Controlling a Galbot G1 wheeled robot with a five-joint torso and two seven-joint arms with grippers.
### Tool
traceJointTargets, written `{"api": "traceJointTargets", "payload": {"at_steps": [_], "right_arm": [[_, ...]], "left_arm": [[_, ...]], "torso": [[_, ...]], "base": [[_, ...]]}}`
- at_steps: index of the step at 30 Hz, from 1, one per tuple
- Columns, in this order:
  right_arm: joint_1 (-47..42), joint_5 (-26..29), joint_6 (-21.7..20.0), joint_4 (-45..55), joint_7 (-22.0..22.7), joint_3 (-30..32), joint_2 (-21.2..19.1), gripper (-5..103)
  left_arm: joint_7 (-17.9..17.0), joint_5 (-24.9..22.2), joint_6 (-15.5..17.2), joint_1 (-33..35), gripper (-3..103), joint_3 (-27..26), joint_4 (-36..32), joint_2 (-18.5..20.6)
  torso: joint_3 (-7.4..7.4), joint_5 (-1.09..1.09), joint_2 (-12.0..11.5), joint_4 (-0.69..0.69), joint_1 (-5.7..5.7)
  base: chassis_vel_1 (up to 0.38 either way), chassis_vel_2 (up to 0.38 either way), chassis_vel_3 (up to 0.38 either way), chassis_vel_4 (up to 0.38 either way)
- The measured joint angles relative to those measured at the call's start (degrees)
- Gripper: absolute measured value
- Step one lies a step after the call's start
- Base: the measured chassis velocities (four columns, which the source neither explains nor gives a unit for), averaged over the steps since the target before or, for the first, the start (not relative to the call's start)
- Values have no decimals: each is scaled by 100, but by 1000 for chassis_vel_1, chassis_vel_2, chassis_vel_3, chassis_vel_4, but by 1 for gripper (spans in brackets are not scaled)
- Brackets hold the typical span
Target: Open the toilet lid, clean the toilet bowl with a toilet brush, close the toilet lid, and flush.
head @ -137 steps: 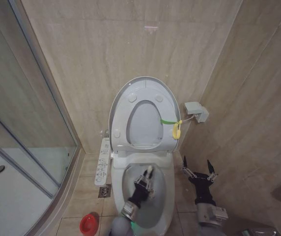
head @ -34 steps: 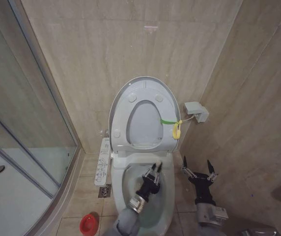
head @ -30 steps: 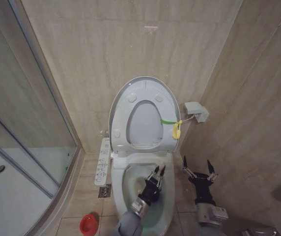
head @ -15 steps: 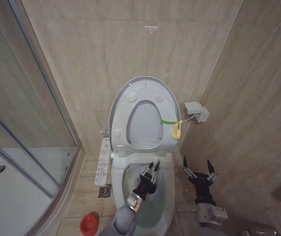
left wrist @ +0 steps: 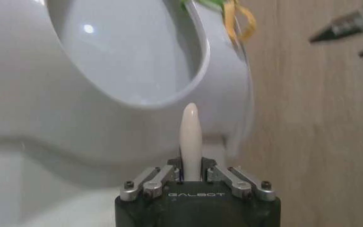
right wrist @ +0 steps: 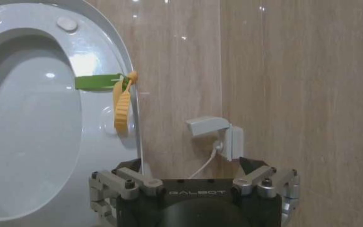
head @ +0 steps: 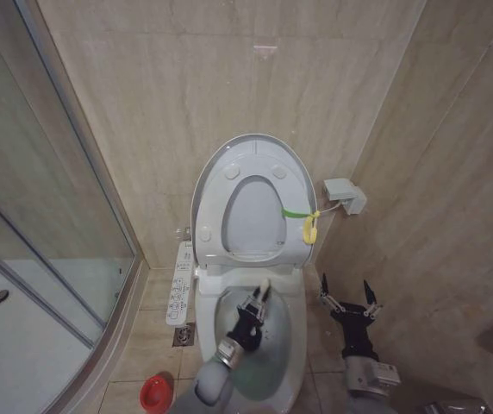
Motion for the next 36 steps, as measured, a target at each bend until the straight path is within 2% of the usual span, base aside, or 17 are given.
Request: {"api": "traceJointTargets", "payload": {"at_steps": [3, 8, 13, 18, 22, 27, 36], "right_arm": [[0, 0, 0, 0, 0, 0, 0, 100], [0, 0, 0, 0, 0, 0, 0, 100], [0, 0, 0, 0, 0, 0, 0, 100], [0, 0, 0, 0, 0, 0, 0, 100], [0, 0, 0, 0, 0, 0, 0, 100], [0, 0, 0, 0, 0, 0, 0, 100], [0, 0, 0, 0, 0, 0, 0, 100]], "left_arm": [[6, -53, -82, 17, 19, 87, -310, 3], [51, -155, -203, 117, 19, 291, -349, -118], [123, -301, -219, 159, 19, 454, -48, -178], [192, -432, -179, 25, 19, 396, 294, -17], [192, -440, -151, -7, 19, 336, 114, 47], [197, -455, -225, -1, 19, 421, -102, -79], [274, -410, -244, -114, 19, 325, 501, -76]], "torso": [[0, 0, 0, 0, 0], [0, 0, 0, -1, 0], [0, 0, 0, 0, 0], [-1, -1, 0, -1, 0], [0, 0, 0, 0, 0], [0, 0, 0, -2, 0], [0, 0, 0, 0, 0]], "base": [[0, 0, 0, 0], [0, 0, 0, 0], [0, 0, 0, 0], [0, 0, 0, 0], [0, 0, 0, 0], [0, 0, 0, 0], [0, 0, 0, 0]]}}
